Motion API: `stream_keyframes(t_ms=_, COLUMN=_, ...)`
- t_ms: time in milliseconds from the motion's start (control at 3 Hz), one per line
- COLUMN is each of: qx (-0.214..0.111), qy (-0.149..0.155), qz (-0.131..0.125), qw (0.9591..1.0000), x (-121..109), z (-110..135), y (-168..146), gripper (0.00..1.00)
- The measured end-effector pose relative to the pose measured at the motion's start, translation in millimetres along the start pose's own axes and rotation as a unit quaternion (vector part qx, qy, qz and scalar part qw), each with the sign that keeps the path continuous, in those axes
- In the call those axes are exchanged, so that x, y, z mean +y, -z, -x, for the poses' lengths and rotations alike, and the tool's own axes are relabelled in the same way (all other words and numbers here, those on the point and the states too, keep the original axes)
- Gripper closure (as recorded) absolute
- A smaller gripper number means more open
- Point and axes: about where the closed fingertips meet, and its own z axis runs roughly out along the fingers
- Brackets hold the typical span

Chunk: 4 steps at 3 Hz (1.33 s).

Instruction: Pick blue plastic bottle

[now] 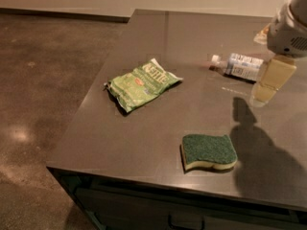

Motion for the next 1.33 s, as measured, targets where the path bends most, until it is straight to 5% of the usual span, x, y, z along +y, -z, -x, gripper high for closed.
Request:
stream_keyframes(t_ms=667, qx=0.016, qy=-0.019, qz=-0.005, qw=0.9997, x=-78.5, z=-19.5, y=-47.1, gripper=0.00)
stream_keyframes(t_ms=1333, qx=0.026, qy=-0.024, qz=0.004, qw=0.9994, x=-120.8, z=-40.2, y=-83.0, gripper=0.00)
